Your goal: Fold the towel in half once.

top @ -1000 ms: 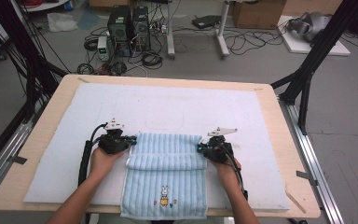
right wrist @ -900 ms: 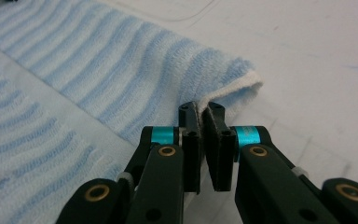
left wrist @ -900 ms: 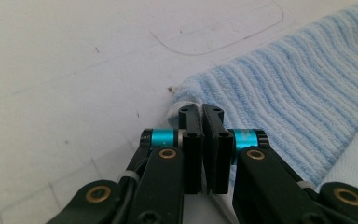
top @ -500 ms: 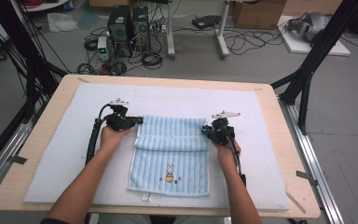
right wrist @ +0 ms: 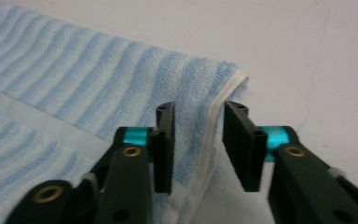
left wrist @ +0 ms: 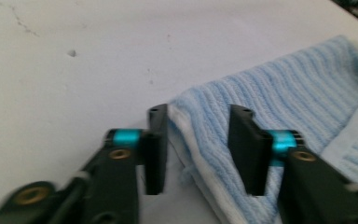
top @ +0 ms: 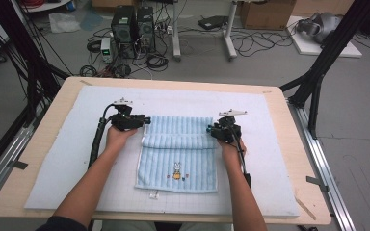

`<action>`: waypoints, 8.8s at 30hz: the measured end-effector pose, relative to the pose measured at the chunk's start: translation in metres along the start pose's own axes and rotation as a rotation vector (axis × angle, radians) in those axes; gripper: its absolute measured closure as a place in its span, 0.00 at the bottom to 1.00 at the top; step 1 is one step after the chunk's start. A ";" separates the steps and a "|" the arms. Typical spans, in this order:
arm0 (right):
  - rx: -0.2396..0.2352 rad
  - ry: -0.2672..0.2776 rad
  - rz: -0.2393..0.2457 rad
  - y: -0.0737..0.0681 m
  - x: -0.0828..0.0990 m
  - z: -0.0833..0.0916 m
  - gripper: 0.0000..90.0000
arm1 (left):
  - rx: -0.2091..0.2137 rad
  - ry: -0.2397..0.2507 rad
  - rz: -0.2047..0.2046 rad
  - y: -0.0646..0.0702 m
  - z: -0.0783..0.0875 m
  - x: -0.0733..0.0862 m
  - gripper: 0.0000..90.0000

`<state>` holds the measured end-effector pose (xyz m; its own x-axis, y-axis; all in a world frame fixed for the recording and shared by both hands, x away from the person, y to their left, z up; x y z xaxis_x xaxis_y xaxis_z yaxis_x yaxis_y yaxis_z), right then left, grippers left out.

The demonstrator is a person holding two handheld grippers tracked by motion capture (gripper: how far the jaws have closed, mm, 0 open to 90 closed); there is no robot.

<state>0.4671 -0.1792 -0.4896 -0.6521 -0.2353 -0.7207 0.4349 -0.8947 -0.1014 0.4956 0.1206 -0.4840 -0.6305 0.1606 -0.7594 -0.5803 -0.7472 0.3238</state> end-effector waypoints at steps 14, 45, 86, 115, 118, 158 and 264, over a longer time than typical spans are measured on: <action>-0.053 0.037 0.045 -0.013 0.001 0.034 0.57 | 0.081 -0.048 -0.102 0.029 0.017 0.026 0.66; -0.122 -0.041 -0.017 -0.010 0.024 0.019 0.90 | 0.139 -0.002 -0.158 0.053 0.037 0.037 0.96; -0.242 0.029 0.241 -0.050 0.067 0.081 0.92 | 0.216 0.047 -0.187 0.082 0.083 0.071 0.95; -0.322 0.040 0.300 -0.072 0.103 0.131 0.94 | 0.301 -0.006 -0.232 0.111 0.116 0.111 0.95; -0.320 0.023 0.301 -0.072 0.108 0.132 0.94 | 0.304 -0.027 -0.217 0.111 0.114 0.115 0.91; -0.298 -0.071 0.314 -0.083 0.114 0.105 0.99 | 0.213 -0.053 -0.179 0.112 0.100 0.114 0.97; -0.025 0.029 0.040 0.006 0.009 0.011 0.68 | -0.167 -0.008 -0.108 0.006 -0.008 0.012 0.56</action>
<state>0.4574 -0.1909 -0.4890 -0.6158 -0.2587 -0.7443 0.4754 -0.8752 -0.0891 0.4890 0.1125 -0.4954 -0.5735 0.2504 -0.7800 -0.5518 -0.8218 0.1418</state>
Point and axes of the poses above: each handheld gripper's, and its own axes: z roughly backward along the jaws, x roughly out of its underside, y roughly to its right, the point moved 8 cm from there along -z, roughly forward along the jaws, and after that the axes turned 4 degrees about -y, right-handed, at the moved point
